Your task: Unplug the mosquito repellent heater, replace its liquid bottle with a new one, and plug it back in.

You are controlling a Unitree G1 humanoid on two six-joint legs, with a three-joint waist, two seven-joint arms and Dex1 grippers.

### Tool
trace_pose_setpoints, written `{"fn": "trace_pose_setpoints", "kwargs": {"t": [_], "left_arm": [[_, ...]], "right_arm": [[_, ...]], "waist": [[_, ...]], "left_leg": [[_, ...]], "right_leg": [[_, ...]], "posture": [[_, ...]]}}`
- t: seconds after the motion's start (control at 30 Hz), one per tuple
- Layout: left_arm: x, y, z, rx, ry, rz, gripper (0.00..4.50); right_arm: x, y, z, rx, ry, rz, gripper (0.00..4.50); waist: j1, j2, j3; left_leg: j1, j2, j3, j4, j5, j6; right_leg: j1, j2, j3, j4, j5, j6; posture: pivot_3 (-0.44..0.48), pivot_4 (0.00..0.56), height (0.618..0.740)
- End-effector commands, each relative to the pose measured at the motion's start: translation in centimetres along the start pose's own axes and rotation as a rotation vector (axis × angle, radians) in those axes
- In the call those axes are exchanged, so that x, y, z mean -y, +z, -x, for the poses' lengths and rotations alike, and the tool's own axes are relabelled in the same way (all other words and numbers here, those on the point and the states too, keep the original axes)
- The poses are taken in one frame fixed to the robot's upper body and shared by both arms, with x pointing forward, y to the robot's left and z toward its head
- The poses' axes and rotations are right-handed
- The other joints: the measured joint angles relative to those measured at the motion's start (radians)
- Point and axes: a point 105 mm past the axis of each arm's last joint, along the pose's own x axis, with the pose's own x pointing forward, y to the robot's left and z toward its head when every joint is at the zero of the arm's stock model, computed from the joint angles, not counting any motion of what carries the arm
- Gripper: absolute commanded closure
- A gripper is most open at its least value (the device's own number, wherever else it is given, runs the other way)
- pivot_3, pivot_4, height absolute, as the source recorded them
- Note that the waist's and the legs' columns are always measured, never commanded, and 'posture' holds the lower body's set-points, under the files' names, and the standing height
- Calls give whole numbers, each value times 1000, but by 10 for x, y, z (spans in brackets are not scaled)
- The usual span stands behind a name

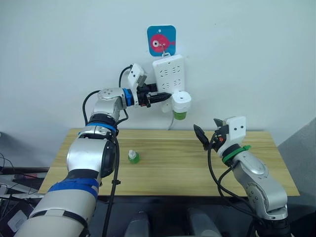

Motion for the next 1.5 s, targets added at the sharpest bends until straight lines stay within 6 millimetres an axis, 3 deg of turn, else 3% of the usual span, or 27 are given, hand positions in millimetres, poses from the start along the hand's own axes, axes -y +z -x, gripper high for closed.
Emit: {"fn": "trace_pose_setpoints", "kwargs": {"t": [0.03,0.13,0.23,0.47,0.67,0.87,1.23,1.5], "left_arm": [[6,24,-7,59,-57,-42,1729],[8,26,-9,76,-65,-39,2302],[8,28,-9,87,-74,-25,3154],[6,30,-8,90,-61,-15,3171],[8,29,-14,84,-62,-12,3171],[9,28,-15,77,-65,-23,3171],[6,27,-12,74,-46,-34,3171],[2,26,-7,67,-25,-40,3171]], "right_arm": [[-2,15,1,55,14,-1,0],[-3,15,1,57,9,-16,0],[-3,17,2,62,2,-38,0],[-7,28,2,69,3,-68,0],[-26,51,-20,57,9,-87,0],[-31,64,-41,54,-28,-94,0],[-44,69,-63,41,0,-86,0],[-53,67,-64,30,41,-103,0]], "waist": [[-1,1,5],[-1,0,6],[-1,0,9],[-1,1,10],[0,1,12],[-1,1,12],[-17,1,13],[-22,2,13]], "left_leg": [[0,0,0,0,0,0],[-1,0,0,0,0,0],[-3,0,-1,0,0,0],[-11,1,-2,2,0,0],[-11,1,-3,2,0,0],[-13,1,-3,2,0,0],[-12,1,-3,3,0,0],[-11,1,-3,3,1,0]], "right_leg": [[0,0,0,0,0,0],[-1,0,0,0,0,0],[-3,0,0,0,0,0],[-9,-1,0,1,0,0],[-10,-1,-1,3,0,0],[-10,-4,0,1,0,0],[-13,-2,1,8,0,0],[-14,-1,1,12,0,0]], "posture": [[-146,171,740],[-146,171,740],[-151,179,740],[-154,184,740],[-168,190,740],[-168,190,740],[-140,192,740],[-131,194,740]]}}
